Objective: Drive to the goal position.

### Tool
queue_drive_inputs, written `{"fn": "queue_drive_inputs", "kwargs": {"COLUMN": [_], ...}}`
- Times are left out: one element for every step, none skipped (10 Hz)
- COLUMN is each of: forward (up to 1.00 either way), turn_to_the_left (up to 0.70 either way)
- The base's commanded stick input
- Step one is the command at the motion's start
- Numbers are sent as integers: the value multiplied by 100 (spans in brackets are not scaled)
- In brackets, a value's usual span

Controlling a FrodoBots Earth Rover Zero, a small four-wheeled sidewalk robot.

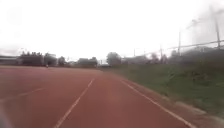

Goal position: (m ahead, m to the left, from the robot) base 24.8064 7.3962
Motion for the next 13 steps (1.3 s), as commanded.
{"fn": "queue_drive_inputs", "kwargs": {"forward": [70,70,70,70,70,70,70,70,70,70,70,70,70], "turn_to_the_left": [4,15,17,14,17,0,0,2,4,1,-17,-30,-4]}}
